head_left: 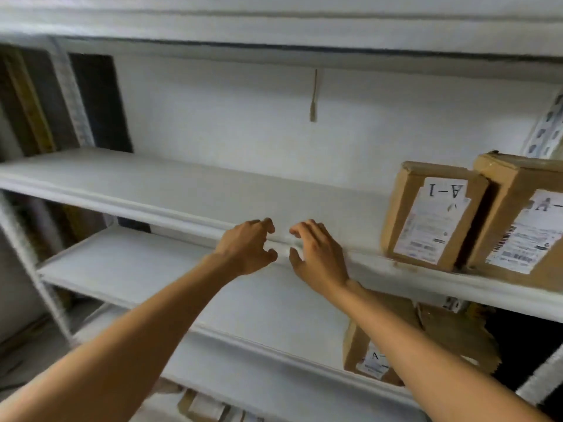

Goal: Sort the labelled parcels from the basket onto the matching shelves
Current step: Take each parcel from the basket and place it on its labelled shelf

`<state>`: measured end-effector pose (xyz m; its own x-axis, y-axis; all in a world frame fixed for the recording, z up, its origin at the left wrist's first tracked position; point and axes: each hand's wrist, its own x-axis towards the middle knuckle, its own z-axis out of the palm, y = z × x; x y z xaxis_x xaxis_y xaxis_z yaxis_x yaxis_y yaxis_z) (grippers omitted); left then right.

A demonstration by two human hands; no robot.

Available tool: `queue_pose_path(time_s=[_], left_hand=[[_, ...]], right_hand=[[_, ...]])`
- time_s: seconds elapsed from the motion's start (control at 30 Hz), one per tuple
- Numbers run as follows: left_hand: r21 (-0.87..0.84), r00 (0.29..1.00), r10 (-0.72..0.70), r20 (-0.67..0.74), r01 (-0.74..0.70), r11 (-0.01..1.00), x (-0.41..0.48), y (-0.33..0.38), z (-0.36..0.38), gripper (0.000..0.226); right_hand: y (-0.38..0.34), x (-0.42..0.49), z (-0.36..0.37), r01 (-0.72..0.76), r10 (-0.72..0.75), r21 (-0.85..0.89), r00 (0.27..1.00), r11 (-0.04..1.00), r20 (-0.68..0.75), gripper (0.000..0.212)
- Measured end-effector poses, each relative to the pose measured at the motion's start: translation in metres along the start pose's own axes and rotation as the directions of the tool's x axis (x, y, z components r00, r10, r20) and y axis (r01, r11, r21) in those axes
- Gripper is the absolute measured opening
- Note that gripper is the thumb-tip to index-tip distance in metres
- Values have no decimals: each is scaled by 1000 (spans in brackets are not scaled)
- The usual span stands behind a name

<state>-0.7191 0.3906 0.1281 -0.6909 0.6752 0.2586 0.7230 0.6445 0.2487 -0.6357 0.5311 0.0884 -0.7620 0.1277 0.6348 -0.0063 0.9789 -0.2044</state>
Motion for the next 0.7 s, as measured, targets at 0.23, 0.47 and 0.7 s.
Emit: queue_pose_path(time_s=[0.23,0.47,0.7], left_hand=[[166,918,-395,-17,392,905,-140,-133,-24,50],[213,666,-745,-43,734,645,-326,-184,-61,45],[92,268,-961,-65,961,261,-519,-170,-78,46]], right_hand=[[-145,18,86,140,-216,178,817,974,535,56],[-314,-29,124,397,-581,425,519,814,628,53],[-463,-117,114,542,-843,656,228,525,487,48]])
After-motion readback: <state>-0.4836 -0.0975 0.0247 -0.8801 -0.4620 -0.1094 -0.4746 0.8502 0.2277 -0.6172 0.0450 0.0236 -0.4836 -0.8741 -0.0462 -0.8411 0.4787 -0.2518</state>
